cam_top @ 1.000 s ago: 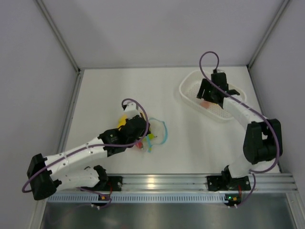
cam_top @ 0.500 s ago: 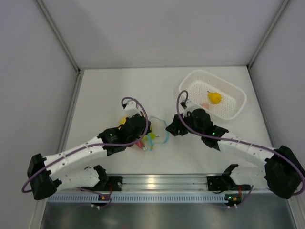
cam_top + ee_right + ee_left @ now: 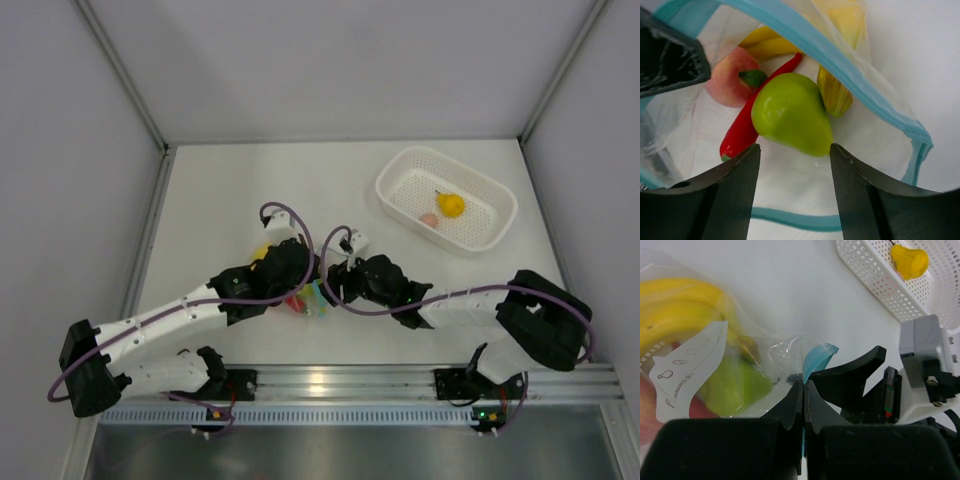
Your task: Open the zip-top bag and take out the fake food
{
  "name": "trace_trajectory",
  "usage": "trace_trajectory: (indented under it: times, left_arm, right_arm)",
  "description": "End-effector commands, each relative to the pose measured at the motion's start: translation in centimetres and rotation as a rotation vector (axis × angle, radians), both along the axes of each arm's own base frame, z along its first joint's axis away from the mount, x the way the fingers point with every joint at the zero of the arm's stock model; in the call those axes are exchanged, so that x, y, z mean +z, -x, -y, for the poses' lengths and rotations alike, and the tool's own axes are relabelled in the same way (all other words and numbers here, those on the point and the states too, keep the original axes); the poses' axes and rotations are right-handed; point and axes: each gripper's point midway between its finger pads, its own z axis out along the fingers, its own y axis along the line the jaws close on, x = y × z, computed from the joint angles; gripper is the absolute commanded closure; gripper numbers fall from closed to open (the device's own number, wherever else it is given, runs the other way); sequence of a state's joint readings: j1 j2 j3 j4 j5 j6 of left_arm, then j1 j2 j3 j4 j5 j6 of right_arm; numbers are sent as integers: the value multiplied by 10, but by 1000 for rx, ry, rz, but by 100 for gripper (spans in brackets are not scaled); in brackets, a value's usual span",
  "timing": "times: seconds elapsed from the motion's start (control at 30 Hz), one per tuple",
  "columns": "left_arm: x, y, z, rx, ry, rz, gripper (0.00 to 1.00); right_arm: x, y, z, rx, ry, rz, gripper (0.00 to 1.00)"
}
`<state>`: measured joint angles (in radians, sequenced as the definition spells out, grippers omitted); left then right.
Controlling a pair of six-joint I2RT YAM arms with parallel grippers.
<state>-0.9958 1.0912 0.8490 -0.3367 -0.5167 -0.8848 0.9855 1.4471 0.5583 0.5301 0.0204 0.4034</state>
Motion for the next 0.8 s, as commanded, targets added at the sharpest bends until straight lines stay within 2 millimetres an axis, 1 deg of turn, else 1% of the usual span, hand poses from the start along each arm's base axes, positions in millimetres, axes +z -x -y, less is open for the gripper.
trace_trajectory:
  times: [0.0, 0.1, 0.13, 0.17, 0.27, 0.33, 0.4, 0.43, 0.47, 0.53, 0.6, 0.63, 0.77]
  left_arm:
    - [18, -2, 9, -12, 56, 26, 100]
    - [12, -1, 8, -14, 47, 18, 100]
    - [11, 0, 8, -14, 48, 15, 100]
    - [10, 1, 7, -15, 48, 11, 100]
    - [3, 2, 6, -18, 40, 0, 100]
    - [-3, 3, 5, -17, 29, -8, 100]
    - [-9, 5, 4, -24, 17, -18, 100]
    - [-12, 6, 4, -24, 12, -22, 100]
    - [-13, 6, 4, -24, 11, -24, 100]
    - [-16, 6, 3, -24, 5, -27, 100]
    - [-19, 7, 1, -21, 0, -31, 100]
    - [-20, 7, 1, -21, -4, -33, 100]
    - [-24, 8, -2, -20, -12, -36, 100]
  right_arm:
    - [44, -21, -27, -67, -160, 113, 40]
    - [39, -25, -34, -123, -192, 100, 36]
    - [34, -28, -35, -138, -191, 90, 35]
    - [37, -29, -38, -157, -218, 74, 32]
    - [33, -28, -46, -157, -236, 52, 28]
    - [27, -29, -51, -153, -219, 43, 26]
    - [15, -31, -56, -153, -173, 38, 22]
    - [10, -31, -57, -152, -154, 33, 21]
    - [4, -31, -58, -150, -137, 28, 19]
    - [-14, -31, -61, -147, -97, 9, 18]
    - [-26, -30, -63, -138, -78, -8, 17]
    - [-37, -30, -64, -137, -60, -21, 17]
    - [-57, -31, -65, -142, -40, -38, 16]
